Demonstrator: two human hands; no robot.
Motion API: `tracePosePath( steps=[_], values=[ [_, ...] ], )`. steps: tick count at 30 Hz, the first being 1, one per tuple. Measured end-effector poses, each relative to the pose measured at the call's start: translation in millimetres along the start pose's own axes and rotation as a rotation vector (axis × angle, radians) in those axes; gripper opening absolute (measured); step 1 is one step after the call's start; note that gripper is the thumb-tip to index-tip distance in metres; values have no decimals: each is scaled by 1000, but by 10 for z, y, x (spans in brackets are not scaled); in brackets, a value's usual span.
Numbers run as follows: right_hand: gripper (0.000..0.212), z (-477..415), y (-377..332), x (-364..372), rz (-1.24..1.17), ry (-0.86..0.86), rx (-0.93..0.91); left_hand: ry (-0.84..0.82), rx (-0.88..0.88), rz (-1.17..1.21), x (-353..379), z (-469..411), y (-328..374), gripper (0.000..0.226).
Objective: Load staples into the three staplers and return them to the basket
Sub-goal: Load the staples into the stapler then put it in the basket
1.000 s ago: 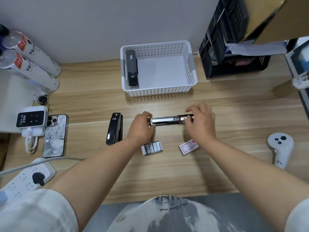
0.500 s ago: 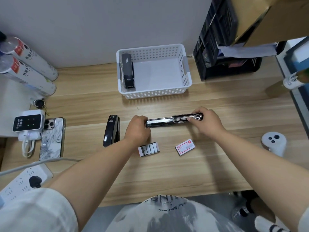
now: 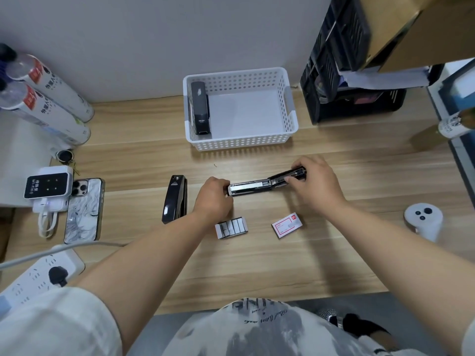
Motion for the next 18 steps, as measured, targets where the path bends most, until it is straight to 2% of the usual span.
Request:
tracePosePath(
  steps=[2, 4, 7, 9, 12, 16, 18],
  values=[
    [29, 47, -190, 6, 18, 7, -129, 1, -10, 29, 0, 2, -8, 32],
    [30, 104, -388, 73, 23, -26, -261, -4, -47, 106, 1, 11, -38, 42],
    [29, 154, -596, 253, 4, -148, -340, -18, -116, 248, -12, 28, -71, 53],
    [30, 154, -656, 363, 12, -214, -354, -30, -210, 394, -42, 24, -72, 50],
    [32, 132, -697, 471, 83, -247, -399, -58, -341, 589, -127, 17, -36, 33],
    [30, 132, -739, 562, 205, -247, -452, -165, -312, 562, -163, -6, -2, 57],
    [29, 138, -751, 585, 231, -264, -427, -168, -271, 490, -132, -39, -24, 57]
  ],
)
Point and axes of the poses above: each hand's wrist, its own z-axis away from the middle knuckle, its own x-axis out of the palm, y = z × x, the point moved 3 cm from there along -z, towards the middle knuckle, and after that the axes turned 10 degrees about y, right-handed, at the moved point
